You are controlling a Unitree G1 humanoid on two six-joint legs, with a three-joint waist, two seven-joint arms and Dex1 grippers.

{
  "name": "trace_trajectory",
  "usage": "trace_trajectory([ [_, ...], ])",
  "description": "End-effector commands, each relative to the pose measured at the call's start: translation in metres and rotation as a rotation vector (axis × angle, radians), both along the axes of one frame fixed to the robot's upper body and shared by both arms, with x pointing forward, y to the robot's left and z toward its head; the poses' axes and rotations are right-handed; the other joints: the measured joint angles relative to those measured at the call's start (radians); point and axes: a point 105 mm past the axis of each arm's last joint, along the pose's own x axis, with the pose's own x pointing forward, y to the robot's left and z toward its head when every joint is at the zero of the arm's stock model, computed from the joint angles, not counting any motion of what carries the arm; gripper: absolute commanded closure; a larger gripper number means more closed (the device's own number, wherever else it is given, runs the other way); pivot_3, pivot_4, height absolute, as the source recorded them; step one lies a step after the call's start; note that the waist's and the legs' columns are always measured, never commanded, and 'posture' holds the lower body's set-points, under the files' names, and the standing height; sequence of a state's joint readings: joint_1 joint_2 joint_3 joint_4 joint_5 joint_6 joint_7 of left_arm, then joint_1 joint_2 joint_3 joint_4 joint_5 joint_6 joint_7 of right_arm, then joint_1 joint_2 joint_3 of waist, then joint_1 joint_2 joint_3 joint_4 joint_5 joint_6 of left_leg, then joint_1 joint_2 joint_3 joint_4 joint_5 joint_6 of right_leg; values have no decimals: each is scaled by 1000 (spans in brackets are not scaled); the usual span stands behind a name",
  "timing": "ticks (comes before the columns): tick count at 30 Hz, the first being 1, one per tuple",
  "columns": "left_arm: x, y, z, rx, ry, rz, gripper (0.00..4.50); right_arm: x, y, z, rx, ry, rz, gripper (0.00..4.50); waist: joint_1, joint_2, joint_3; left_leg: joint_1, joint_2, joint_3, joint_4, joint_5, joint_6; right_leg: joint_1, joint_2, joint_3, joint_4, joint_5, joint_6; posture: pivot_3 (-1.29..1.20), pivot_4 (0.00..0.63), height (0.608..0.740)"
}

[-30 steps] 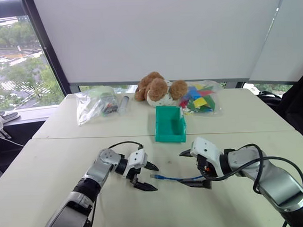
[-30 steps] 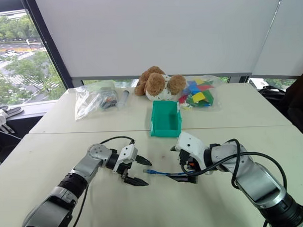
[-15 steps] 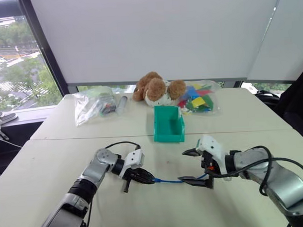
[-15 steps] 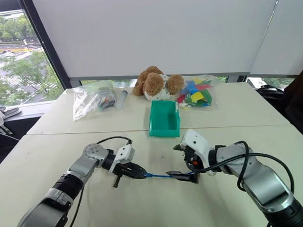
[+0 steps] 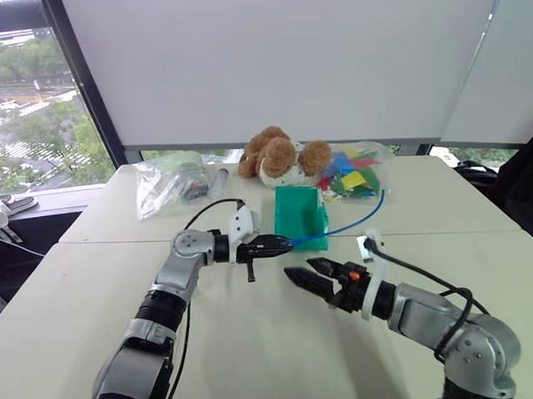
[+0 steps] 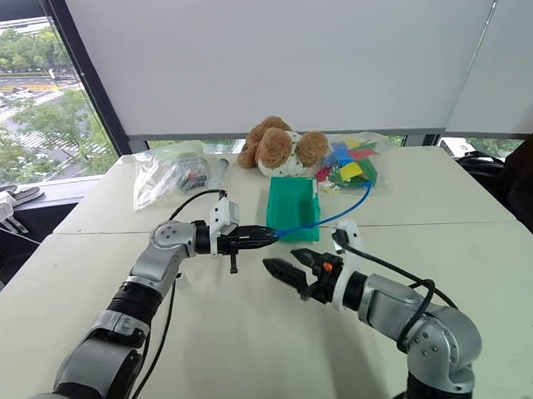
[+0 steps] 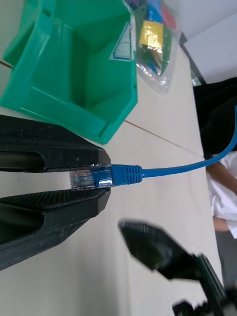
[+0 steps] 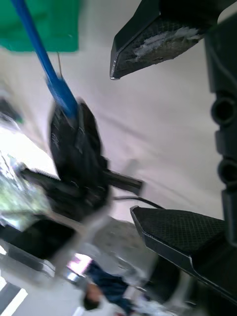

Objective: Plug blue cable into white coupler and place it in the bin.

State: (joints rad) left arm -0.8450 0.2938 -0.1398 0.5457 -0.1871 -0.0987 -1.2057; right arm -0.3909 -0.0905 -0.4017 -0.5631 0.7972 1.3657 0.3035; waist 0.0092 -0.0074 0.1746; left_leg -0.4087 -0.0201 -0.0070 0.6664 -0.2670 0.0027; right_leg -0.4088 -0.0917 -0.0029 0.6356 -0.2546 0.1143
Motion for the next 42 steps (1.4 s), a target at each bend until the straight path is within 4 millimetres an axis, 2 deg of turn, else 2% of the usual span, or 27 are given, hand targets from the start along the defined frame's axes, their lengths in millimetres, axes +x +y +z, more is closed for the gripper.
trace_trajectory([
  [1, 0, -1, 21, -40, -82, 3, 4492, 13, -1, 6, 143, 62, -76, 0, 1, 0, 0, 0, 0, 0, 0, 0, 0, 0, 0, 0, 0, 0, 0, 0, 150, 740],
  [8, -2, -4, 19, -38, -96, -3, 4492, 27, 14, 13, 300, 141, -106, 0, -3, 0, 0, 0, 0, 0, -1, 0, 0, -1, 0, 0, 1, 0, 0, 0, 150, 740],
  [21, -5, -4, 12, -21, -96, -13, 4492, 34, 20, 18, 347, 161, -108, 0, -26, 0, 0, 0, 1, 0, -2, 0, 0, -1, 2, 0, 1, 0, 0, 0, 150, 740],
  [24, -6, -5, 12, -21, -97, -14, 4500, 33, 24, 19, 341, 159, -93, 894, -26, 1, 0, 0, 1, 0, -2, 0, 0, -1, 3, 0, 1, 0, 0, 0, 150, 740],
  [28, -5, -6, 13, -23, -99, -13, 4500, 32, 27, 20, 338, 157, -82, 3021, -24, 0, 0, 0, 1, 0, -2, 0, 0, -1, 3, 0, 1, 0, 0, 0, 150, 740],
  [31, -4, -7, 14, -28, -97, -8, 4500, 32, 27, 20, 338, 156, -82, 4445, -22, 1, 0, 0, 1, 0, -2, 0, 0, -1, 2, 1, 1, 0, 0, 0, 150, 740],
  [40, -4, -6, 11, -23, -58, -2, 4500, 31, 26, 23, 342, 144, -82, 4445, -25, 1, 0, 0, 1, 0, -2, 0, 0, -1, 3, 1, 0, 0, 0, 0, 150, 740],
  [42, -4, -4, 12, -32, -24, 1, 3446, 31, 27, 24, 344, 140, -79, 4500, -25, 1, 0, 0, 1, 0, -2, 0, 0, -1, 3, 1, 0, 0, 0, 0, 150, 740],
])
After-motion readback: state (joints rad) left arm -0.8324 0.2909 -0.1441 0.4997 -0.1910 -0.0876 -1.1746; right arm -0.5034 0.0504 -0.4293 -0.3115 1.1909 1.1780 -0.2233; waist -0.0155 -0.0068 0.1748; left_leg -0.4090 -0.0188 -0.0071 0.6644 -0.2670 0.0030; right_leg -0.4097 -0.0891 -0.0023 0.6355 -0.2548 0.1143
